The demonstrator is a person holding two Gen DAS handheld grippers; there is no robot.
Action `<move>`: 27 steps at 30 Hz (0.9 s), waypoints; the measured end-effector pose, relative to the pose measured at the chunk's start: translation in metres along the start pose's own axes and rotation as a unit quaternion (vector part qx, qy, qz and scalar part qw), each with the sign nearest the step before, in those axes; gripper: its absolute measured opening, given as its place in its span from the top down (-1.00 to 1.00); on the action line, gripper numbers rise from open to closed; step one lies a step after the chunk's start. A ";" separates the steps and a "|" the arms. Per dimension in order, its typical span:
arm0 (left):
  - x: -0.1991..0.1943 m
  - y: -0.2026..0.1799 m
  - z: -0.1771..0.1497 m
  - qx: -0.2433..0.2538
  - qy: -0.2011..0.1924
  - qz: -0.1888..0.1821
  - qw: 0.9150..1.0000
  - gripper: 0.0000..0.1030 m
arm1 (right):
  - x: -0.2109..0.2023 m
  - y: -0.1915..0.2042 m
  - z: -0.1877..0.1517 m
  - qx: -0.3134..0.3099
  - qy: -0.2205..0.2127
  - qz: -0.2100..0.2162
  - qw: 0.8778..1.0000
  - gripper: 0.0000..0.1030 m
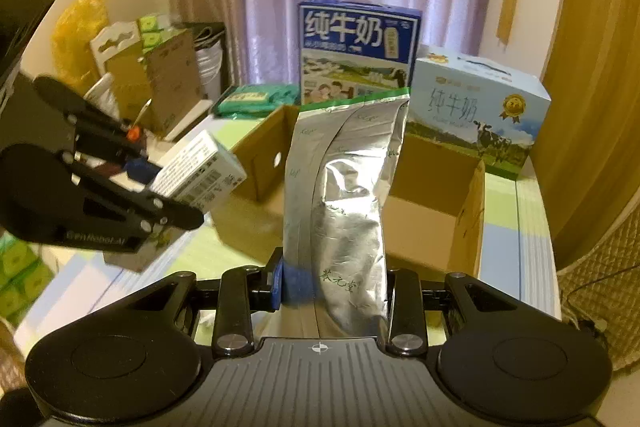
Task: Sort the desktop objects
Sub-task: 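Drop the white box with the left tool while the right tool drops the foil bag into the cardboard box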
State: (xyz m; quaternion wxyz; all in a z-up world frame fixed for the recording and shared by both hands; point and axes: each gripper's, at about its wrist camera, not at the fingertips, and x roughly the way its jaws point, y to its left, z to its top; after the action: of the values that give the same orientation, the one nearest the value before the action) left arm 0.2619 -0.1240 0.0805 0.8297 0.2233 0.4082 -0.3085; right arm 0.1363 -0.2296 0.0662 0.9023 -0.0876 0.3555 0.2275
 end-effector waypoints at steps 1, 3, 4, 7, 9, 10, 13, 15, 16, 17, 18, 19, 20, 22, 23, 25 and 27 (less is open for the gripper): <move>0.005 0.005 0.005 -0.006 -0.001 0.001 1.000 0.58 | 0.006 -0.005 0.005 0.006 0.000 -0.001 1.000 0.39; 0.015 0.013 0.013 -0.015 -0.002 0.006 1.000 0.58 | 0.018 -0.015 0.015 0.018 0.000 -0.002 1.000 0.39; 0.021 0.017 0.017 -0.021 -0.003 0.005 1.000 0.58 | 0.024 -0.020 0.019 0.024 0.000 -0.003 1.000 0.39; 0.039 0.030 0.031 -0.037 -0.004 0.005 0.999 0.58 | 0.044 -0.039 0.033 0.052 0.001 -0.011 0.999 0.39; 0.049 0.039 0.040 -0.043 -0.009 0.006 0.999 0.58 | 0.057 -0.052 0.041 0.065 0.001 -0.015 0.998 0.39; 0.054 0.043 0.045 -0.047 -0.011 0.004 0.999 0.58 | 0.062 -0.058 0.045 0.069 0.001 -0.018 0.997 0.39; 0.069 0.054 0.058 -0.057 -0.017 0.003 0.998 0.58 | 0.079 -0.073 0.055 0.076 0.004 -0.023 0.997 0.39; 0.081 0.059 0.065 -0.061 -0.018 0.001 0.998 0.58 | 0.093 -0.082 0.058 0.086 0.008 -0.022 0.996 0.39; 0.087 0.061 0.067 -0.064 -0.019 0.002 0.998 0.58 | 0.099 -0.086 0.059 0.091 0.010 -0.023 0.996 0.39; 0.092 0.063 0.069 -0.065 -0.021 0.002 0.998 0.58 | 0.105 -0.090 0.059 0.095 0.011 -0.022 0.995 0.39; 0.098 0.065 0.071 -0.065 -0.023 0.002 0.998 0.58 | 0.110 -0.093 0.060 0.101 0.012 -0.021 0.995 0.39; 0.103 0.066 0.072 -0.065 -0.024 0.001 0.998 0.58 | 0.116 -0.097 0.060 0.107 0.013 -0.020 0.994 0.39; 0.108 0.066 0.073 -0.065 -0.025 -0.001 0.998 0.58 | 0.120 -0.099 0.060 0.112 0.015 -0.019 0.993 0.39; 0.119 0.067 0.074 -0.062 -0.022 0.002 0.998 0.58 | 0.129 -0.103 0.060 0.117 0.019 -0.017 0.993 0.39; 0.125 0.067 0.074 -0.061 -0.019 0.006 0.998 0.58 | 0.133 -0.104 0.060 0.118 0.021 -0.017 0.993 0.39; 0.132 0.069 0.072 -0.067 -0.019 0.014 0.997 0.56 | 0.140 -0.107 0.058 0.121 0.025 -0.019 0.992 0.39; 0.138 0.071 0.070 -0.073 -0.015 0.014 0.997 0.55 | 0.144 -0.110 0.057 0.125 0.027 -0.018 0.992 0.39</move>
State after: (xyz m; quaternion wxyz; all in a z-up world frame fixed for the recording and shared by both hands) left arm 0.4141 -0.1627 0.0159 0.8539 0.1634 0.4140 -0.2698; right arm 0.3146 -0.2581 0.0092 0.9002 0.0132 0.4038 0.1625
